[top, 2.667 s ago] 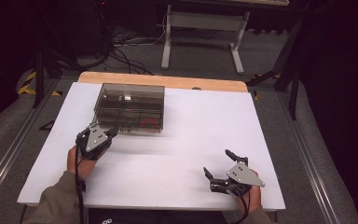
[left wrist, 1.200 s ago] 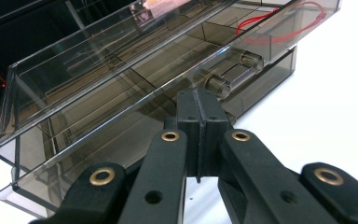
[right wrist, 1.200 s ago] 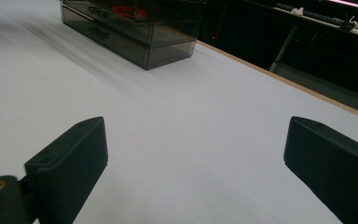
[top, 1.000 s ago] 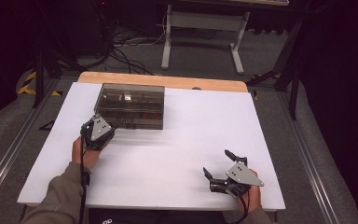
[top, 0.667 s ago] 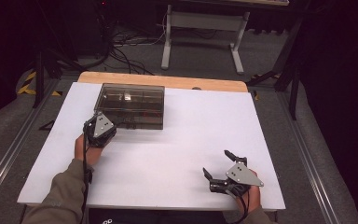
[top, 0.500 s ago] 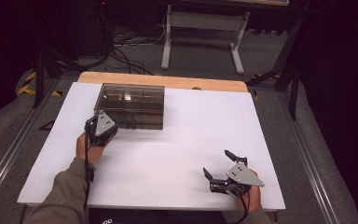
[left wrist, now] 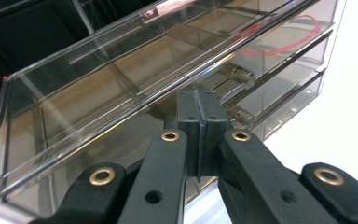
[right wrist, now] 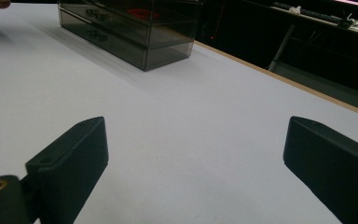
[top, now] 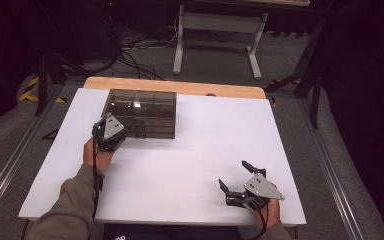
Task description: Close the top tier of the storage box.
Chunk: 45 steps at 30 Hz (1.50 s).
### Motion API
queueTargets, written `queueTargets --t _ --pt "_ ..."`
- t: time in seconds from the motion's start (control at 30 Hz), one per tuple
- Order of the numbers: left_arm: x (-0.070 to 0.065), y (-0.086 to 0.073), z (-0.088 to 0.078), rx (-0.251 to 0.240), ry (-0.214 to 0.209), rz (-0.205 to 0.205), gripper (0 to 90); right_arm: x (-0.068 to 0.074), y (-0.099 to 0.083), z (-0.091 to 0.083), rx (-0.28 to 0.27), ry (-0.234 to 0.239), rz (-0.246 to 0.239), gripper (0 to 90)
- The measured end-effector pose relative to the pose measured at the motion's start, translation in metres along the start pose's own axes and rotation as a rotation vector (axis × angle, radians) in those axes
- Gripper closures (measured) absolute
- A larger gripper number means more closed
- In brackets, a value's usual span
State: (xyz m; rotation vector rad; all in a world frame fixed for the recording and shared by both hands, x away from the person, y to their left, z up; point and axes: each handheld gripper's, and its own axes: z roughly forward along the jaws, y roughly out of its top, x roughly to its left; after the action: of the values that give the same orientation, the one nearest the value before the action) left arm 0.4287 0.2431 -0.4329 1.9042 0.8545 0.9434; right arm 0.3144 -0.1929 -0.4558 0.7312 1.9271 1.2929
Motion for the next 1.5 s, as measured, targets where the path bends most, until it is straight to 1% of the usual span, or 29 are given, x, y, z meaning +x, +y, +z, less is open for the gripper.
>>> queueTargets --t 0.07,0.17,0.3,0.37,0.4,0.43,0.47,0.53,0.57,0.63,0.67,0.7,0.73,0.8,0.87,0.9,0.93,1.0,1.03,1.1,1.13,1.17,1.2,1.23,1.27,1.33,1.37,1.43,1.5 --pt "-0.001 0.001 0.000 -0.009 -0.002 -0.017 89.6 0.000 0.000 0.000 -0.003 -0.001 -0.005 7.0" --pt "-0.001 0.001 0.000 -0.005 -0.002 -0.017 89.6 0.000 -0.001 0.001 0.003 0.002 0.001 7.1" --pt "-0.001 0.001 -0.007 0.000 -0.006 -0.020 89.6 0.002 -0.002 0.001 0.014 -0.008 -0.013 7.0" --pt "-0.003 0.003 -0.012 -0.019 -0.010 -0.023 89.6 0.003 -0.003 -0.001 0.010 -0.008 -0.015 7.1" --pt "-0.003 0.003 -0.012 -0.019 -0.010 -0.023 89.6 0.003 -0.003 -0.001 0.010 -0.008 -0.015 7.1" --pt "-0.004 0.004 -0.015 -0.026 -0.006 -0.011 89.6 0.003 -0.003 -0.004 0.014 -0.018 -0.026 7.1" --pt "-0.005 0.006 -0.019 -0.038 -0.006 -0.010 89.6 0.003 -0.003 -0.004 0.010 -0.018 -0.025 7.1" --pt "-0.005 0.006 -0.020 -0.040 -0.004 -0.016 89.6 0.003 -0.003 -0.002 0.013 -0.021 -0.021 7.1" --pt "-0.007 0.005 -0.023 -0.045 -0.015 -0.015 89.6 0.004 -0.003 -0.001 0.018 -0.020 -0.024 7.1" --pt "-0.008 0.005 -0.026 -0.044 -0.015 0.001 89.6 0.006 -0.002 0.000 0.017 -0.009 -0.035 7.1" --pt "-0.008 0.005 -0.026 -0.044 -0.015 0.001 89.6 0.007 -0.001 0.001 0.014 -0.005 -0.042 7.1" --pt "-0.010 0.004 -0.027 -0.054 -0.022 -0.010 89.6 0.007 -0.001 0.001 0.014 -0.005 -0.042 7.1" --pt "-0.013 0.004 -0.030 -0.062 -0.035 -0.005 89.5 0.008 -0.001 0.003 0.015 0.006 -0.046 7.0" --pt "-0.016 0.005 -0.034 -0.078 -0.040 0.008 89.6 0.008 -0.002 0.004 0.019 0.011 -0.052 7.0" --pt "-0.019 0.006 -0.038 -0.094 -0.051 -0.001 89.5 0.008 -0.002 0.003 0.019 0.013 -0.048 7.0" --pt "-0.020 0.007 -0.039 -0.101 -0.049 0.016 89.5 0.008 -0.002 0.003 0.020 0.013 -0.048 7.0" --pt "-0.021 0.008 -0.041 -0.108 -0.048 0.019 89.5 0.008 -0.002 0.003 0.021 0.013 -0.047 7.0" --pt "-0.024 0.010 -0.043 -0.118 -0.063 0.015 88.7 0.007 -0.002 0.003 0.020 0.013 -0.046 7.0" --pt "-0.025 0.011 -0.044 -0.118 -0.057 0.025 87.6 0.008 -0.002 0.002 0.019 0.013 -0.044 7.0" --pt "-0.026 0.011 -0.044 -0.118 -0.058 0.029 84.8 0.008 -0.002 0.002 0.022 0.014 -0.043 7.0" --pt "-0.026 0.012 -0.044 -0.123 -0.073 0.027 83.6 0.008 -0.003 0.002 0.023 0.013 -0.043 7.0" --pt "-0.027 0.012 -0.044 -0.119 -0.071 0.029 82.2 0.008 -0.003 0.002 0.023 0.014 -0.040 7.0" --pt "-0.027 0.012 -0.044 -0.113 -0.068 0.042 78.1 0.008 -0.003 0.002 0.026 0.014 -0.039 7.0" --pt "-0.027 0.012 -0.044 -0.113 -0.068 0.042 74.3 0.008 -0.003 0.002 0.026 0.013 -0.041 7.0" --pt "-0.028 0.012 -0.043 -0.115 -0.078 0.026 73.2 0.008 -0.004 0.002 0.027 0.012 -0.039 7.0" --pt "-0.028 0.012 -0.042 -0.111 -0.077 0.026 66.4 0.007 -0.004 0.003 0.029 0.013 -0.038 7.0" --pt "-0.028 0.011 -0.042 -0.112 -0.085 0.017 64.2 0.008 -0.004 0.003 0.029 0.015 -0.037 7.0" --pt "-0.027 0.010 -0.042 -0.109 -0.087 0.020 57.5 0.007 -0.003 0.004 0.023 0.020 -0.033 7.0" --pt "-0.028 0.008 -0.042 -0.111 -0.064 0.008 46.3 0.007 -0.002 0.006 0.026 0.025 -0.034 7.0"
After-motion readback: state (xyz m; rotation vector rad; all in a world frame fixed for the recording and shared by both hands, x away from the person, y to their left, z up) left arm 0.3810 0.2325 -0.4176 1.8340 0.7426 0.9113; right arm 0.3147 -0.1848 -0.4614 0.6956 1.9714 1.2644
